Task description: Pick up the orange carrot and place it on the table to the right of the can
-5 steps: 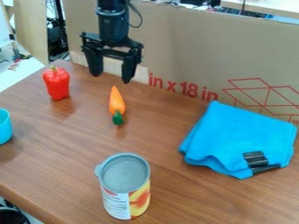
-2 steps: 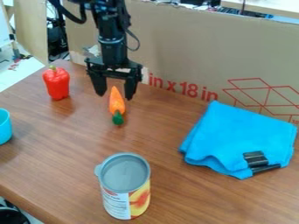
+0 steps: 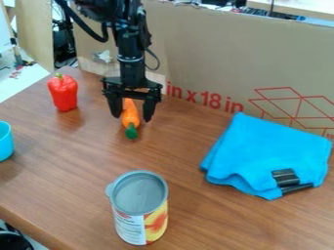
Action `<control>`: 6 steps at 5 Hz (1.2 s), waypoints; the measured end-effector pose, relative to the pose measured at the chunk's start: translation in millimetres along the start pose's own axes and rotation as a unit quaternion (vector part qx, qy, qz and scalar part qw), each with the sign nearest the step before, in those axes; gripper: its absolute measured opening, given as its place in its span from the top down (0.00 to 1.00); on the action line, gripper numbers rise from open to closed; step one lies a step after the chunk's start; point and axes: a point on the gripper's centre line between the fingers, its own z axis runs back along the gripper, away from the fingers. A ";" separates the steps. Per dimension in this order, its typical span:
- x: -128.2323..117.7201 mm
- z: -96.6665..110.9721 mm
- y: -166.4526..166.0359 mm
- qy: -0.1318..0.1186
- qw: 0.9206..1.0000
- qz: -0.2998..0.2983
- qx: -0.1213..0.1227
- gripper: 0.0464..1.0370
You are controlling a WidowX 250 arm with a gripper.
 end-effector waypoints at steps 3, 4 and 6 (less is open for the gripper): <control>-3.5 -7.9 5.6 0.044 0.998 0.000 -0.034 0.44; -3.4 23.1 2.2 0.021 0.999 -0.012 -0.047 0.44; -39.1 93.2 -52.3 -0.012 0.995 -0.076 -0.062 0.44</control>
